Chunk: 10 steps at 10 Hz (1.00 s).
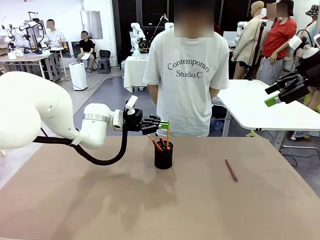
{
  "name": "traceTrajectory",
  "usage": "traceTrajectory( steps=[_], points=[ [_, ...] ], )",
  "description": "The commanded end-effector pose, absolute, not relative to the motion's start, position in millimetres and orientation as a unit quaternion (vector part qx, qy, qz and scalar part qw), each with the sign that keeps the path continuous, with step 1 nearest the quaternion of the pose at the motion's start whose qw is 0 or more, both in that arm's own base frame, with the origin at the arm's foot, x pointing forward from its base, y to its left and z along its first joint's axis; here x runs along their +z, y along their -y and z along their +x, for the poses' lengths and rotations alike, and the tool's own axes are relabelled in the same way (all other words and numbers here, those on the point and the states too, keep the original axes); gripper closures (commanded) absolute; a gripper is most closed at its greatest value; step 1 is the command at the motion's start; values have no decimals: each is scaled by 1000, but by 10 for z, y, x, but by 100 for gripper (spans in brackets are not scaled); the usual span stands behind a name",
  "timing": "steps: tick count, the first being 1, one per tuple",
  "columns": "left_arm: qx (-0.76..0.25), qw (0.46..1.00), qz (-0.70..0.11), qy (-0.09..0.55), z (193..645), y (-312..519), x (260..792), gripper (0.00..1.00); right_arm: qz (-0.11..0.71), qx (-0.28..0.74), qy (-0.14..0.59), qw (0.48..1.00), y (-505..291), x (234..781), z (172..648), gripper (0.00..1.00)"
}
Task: Place the pens into the pen holder.
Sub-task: Pick up a writing instrument from the table and place it into the Pen holder.
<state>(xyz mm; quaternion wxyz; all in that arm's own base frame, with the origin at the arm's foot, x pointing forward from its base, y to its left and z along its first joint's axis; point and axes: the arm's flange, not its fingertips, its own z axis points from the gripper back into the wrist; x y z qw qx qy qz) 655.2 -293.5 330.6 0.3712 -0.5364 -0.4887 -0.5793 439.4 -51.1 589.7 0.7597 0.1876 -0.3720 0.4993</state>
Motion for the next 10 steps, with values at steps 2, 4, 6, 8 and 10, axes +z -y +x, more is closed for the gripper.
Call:
traceTrajectory(
  steps=[2, 4, 6, 8, 10],
  points=[
    [-580, 370, -536, 489, 6595, 2918, 3414, 28, 191, 500, 379, 755, 497, 5909, 4399, 0],
    [-582, 366, -534, 492, 6584, 2873, 3476, 0, 191, 500, 379, 755, 497, 5909, 4399, 0],
    [-585, 363, -529, 495, 6528, 2869, 3534, 0, 191, 500, 379, 755, 497, 5909, 4399, 0],
    [-591, 360, -526, 495, 6472, 2862, 3601, 0, 191, 500, 379, 755, 497, 5909, 4399, 0],
    [-587, 362, -526, 498, 6586, 2908, 3547, 0, 191, 500, 379, 755, 497, 5909, 4399, 0]
  ],
)
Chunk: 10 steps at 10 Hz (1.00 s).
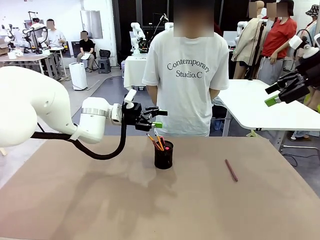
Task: Place the pens into the pen holder.
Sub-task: Pick up a writing instrument from the table and place it into the Pen holder.
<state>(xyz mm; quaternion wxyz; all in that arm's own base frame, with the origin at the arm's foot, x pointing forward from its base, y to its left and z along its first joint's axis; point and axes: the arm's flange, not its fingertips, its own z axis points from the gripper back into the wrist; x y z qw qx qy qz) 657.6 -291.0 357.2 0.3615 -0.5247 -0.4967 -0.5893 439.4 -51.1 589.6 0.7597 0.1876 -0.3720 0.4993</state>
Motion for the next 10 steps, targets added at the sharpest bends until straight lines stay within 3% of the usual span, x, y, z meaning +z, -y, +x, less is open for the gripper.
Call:
traceTrajectory(
  steps=[1, 6, 10],
  points=[
    [-587, 362, -526, 498, 6586, 2908, 3547, 0, 191, 500, 379, 755, 497, 5909, 4399, 0],
    [-587, 364, -527, 495, 6587, 2914, 3508, 0, 191, 500, 379, 755, 497, 5909, 4399, 0],
    [-645, 427, -474, 420, 6358, 2384, 4094, 0, 191, 500, 379, 755, 497, 5909, 4399, 0]
  ],
)
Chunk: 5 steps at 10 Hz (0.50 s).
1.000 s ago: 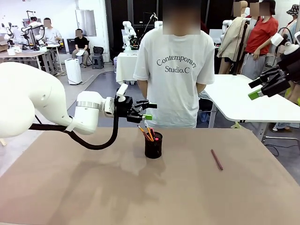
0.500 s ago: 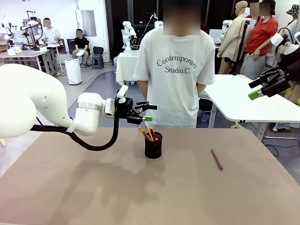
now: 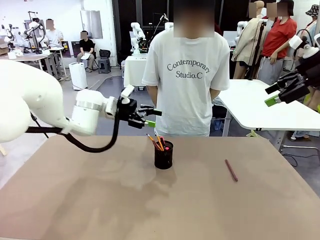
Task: Place the pens into the pen holder.
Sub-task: Pick up a writing instrument from the table and place it into the Pen holder.
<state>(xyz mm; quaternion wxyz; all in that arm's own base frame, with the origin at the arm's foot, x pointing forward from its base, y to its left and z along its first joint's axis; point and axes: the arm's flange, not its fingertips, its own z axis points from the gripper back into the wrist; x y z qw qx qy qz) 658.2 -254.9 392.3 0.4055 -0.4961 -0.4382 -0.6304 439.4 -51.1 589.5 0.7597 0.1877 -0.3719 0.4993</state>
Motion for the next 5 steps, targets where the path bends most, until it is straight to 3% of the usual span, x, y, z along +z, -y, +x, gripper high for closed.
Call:
traceTrajectory(
  steps=[1, 5],
  points=[
    [-658, 448, -442, 413, 6296, 2232, 4237, 0, 191, 500, 379, 755, 497, 5909, 4399, 0],
    [-660, 568, -386, 305, 6046, 1581, 5064, 0, 191, 500, 379, 755, 497, 5909, 4399, 0]
  ],
)
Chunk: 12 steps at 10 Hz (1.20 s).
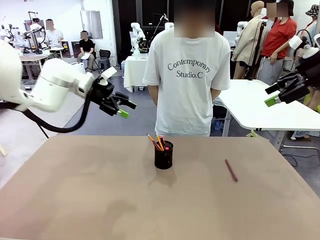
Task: Place the pens into the pen holder.
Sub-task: Pick up a writing instrument from the table and place it into the Pen holder.
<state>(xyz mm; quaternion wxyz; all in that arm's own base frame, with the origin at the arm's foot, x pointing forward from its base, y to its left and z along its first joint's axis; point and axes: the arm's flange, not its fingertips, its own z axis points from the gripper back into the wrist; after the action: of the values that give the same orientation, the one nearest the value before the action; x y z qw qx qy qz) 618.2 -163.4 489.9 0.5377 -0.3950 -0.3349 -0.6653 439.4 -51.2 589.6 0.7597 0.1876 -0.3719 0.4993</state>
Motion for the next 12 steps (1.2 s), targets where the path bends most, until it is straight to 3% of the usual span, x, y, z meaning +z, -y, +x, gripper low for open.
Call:
traceTrajectory(
  steps=[1, 6, 12],
  points=[
    [-650, 603, -362, 287, 5958, 1520, 5196, 0, 191, 500, 379, 755, 497, 5909, 4399, 0],
    [-630, 664, -293, 278, 5751, 1117, 5788, 0, 191, 500, 379, 755, 497, 5909, 4399, 0],
    [-630, 660, -287, 292, 5755, 1007, 5992, 0, 191, 500, 379, 755, 497, 5909, 4399, 0]
  ],
)
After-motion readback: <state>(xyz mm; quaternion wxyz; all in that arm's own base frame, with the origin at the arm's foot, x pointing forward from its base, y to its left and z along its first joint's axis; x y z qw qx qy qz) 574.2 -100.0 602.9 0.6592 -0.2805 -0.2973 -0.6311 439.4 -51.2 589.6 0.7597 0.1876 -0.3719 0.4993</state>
